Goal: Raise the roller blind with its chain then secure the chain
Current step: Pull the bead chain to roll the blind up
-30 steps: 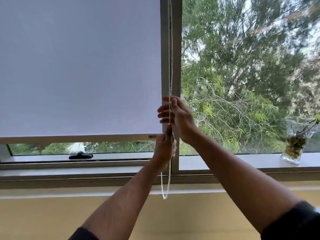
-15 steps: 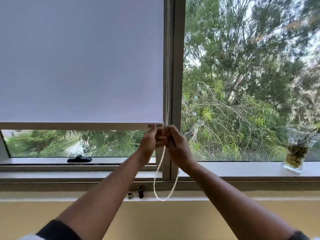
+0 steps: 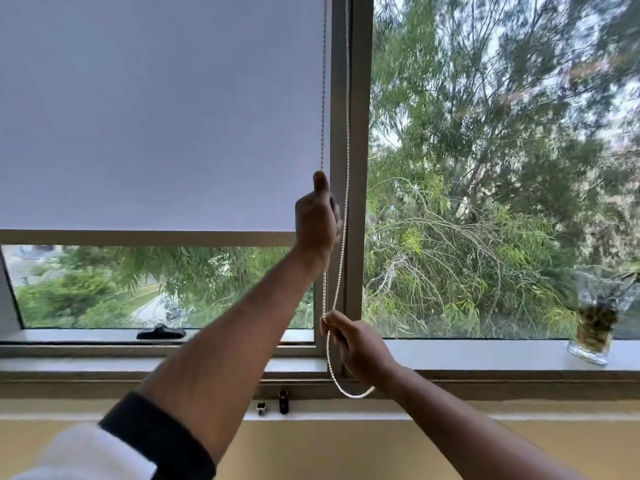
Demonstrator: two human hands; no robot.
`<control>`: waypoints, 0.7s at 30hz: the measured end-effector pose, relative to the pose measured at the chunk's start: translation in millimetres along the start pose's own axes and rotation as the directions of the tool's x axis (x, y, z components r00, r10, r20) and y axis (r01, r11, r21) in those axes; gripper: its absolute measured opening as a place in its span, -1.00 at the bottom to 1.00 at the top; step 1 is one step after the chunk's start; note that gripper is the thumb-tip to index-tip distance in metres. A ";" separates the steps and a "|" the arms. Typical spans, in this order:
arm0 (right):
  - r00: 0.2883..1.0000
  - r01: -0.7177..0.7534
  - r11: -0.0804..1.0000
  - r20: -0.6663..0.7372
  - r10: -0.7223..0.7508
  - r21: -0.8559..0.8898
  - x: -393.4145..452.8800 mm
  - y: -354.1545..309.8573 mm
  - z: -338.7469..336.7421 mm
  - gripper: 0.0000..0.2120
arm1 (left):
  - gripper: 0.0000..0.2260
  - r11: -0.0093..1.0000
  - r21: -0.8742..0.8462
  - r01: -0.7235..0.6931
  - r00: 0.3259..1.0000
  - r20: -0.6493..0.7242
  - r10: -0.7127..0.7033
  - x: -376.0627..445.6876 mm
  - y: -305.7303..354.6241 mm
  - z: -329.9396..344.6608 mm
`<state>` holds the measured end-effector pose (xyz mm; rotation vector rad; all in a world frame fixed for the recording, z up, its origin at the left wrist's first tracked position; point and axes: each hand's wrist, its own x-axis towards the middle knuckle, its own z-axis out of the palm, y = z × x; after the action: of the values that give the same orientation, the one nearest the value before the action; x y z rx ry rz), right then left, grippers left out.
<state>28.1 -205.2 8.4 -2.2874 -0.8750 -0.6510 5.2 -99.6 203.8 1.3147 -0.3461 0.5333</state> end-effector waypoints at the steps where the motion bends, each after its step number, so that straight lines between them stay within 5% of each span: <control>1: 0.998 -0.034 0.999 0.051 0.034 -0.014 2.4 4.5 -3.5 -0.82 | -0.47 1.000 -0.006 -0.020 1.000 -0.012 0.019 -3.8 -5.0 0.8; 5: 0.962 -0.207 0.977 0.195 0.193 0.055 11.2 15.8 -16.2 -0.80 | -0.52 0.999 0.024 -0.040 0.999 0.003 0.040 -17.2 -29.0 1.8; 9: 0.966 -0.258 0.886 0.085 0.245 0.385 26.4 -0.5 -37.6 -0.70 | -0.49 0.998 0.065 0.006 1.000 -0.004 -0.006 -30.3 -60.6 -6.8; 17: 0.958 -0.077 0.516 -0.080 0.276 0.853 79.7 -65.7 -93.6 -0.70 | -0.49 0.999 0.016 0.032 0.997 0.065 -0.033 -57.3 -106.8 -8.7; 21: 0.932 0.063 0.607 -0.264 0.248 0.792 101.4 -80.9 -87.7 -0.74 | -0.60 0.994 0.097 0.041 0.999 0.004 -0.041 -60.3 -113.3 -5.9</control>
<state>17.9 -172.9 161.3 -1.3285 -0.6629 -0.4581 17.5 -122.4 77.9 1.4141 -0.3002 0.5170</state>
